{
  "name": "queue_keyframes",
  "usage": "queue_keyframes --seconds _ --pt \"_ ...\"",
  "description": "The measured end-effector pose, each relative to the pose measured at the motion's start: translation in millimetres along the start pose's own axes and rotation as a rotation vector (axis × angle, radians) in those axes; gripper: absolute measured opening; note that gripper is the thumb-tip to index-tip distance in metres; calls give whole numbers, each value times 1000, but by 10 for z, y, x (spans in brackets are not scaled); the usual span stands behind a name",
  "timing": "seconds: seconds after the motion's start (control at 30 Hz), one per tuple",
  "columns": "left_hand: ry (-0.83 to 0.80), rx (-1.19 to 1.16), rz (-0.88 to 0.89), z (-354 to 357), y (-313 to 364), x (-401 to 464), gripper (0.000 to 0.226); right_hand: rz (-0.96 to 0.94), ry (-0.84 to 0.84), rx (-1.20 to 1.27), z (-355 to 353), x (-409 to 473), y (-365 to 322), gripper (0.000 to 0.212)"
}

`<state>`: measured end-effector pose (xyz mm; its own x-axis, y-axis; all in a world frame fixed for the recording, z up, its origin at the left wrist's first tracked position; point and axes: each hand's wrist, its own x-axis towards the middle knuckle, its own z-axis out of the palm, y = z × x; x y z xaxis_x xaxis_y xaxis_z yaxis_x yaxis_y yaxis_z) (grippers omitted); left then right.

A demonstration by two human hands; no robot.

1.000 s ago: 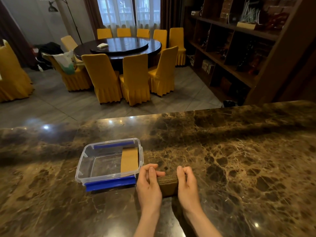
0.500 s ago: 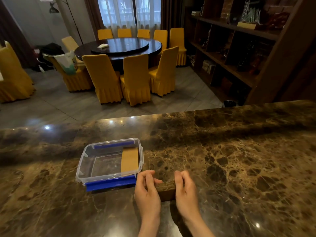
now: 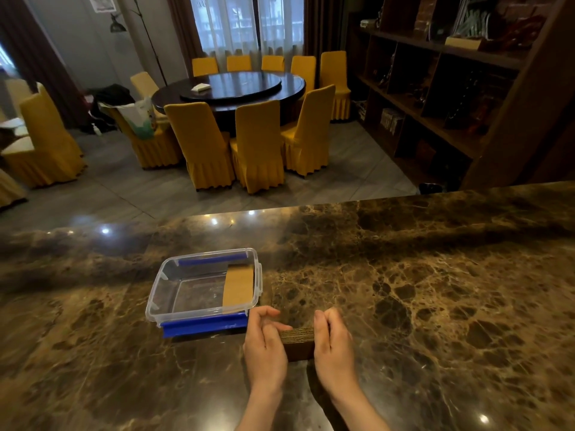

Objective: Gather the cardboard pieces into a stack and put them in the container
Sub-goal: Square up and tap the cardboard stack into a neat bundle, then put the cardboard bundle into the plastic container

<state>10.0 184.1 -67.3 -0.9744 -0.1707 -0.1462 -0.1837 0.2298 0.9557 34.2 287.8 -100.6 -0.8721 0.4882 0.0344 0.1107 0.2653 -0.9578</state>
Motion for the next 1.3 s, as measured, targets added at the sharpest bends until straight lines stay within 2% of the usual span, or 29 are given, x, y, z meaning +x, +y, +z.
queue_keyframes --seconds 0.1,0.23,0.27,0.37,0.47,0.6,0.7,0.77,0.87,0.97,1.03,1.13,1.3 --pt "-76 132 87 -86 0 -8 23 -14 -8 -8 -17 -3 -17 34" --pt "-178 410 354 -239 85 -25 13 -2 -3 1 -8 12 -11 35" --pt "-240 493 424 -273 141 -23 16 0 -2 3 -10 13 -17 35" --pt "-507 760 592 -309 307 15 46 11 -6 16 -31 -2 -40 34" --pt "-629 945 617 -284 416 40 54 32 -16 15 -50 -12 -73 33" --pt "-666 992 597 -317 422 88 39 66 -11 -9 -42 -11 -133 35" --pt "-658 925 597 -373 438 146 35 112 -20 3 -72 -6 -260 30" --pt "-622 804 562 -426 458 212 32 140 8 109 -122 15 -421 25" --pt "-575 519 436 -627 525 381 30 136 5 283 -86 81 -731 22" --pt "-477 248 329 -747 643 568 27 135 -100 384 2 210 -930 30" --pt "-394 104 259 -874 696 735 23 100 -187 351 157 298 -1072 33" --pt "-352 -78 162 -1061 715 945 21 27 -256 238 454 407 -1273 36" --pt "-283 -196 32 -1251 667 1163 22 11 -274 144 938 544 -1427 29"
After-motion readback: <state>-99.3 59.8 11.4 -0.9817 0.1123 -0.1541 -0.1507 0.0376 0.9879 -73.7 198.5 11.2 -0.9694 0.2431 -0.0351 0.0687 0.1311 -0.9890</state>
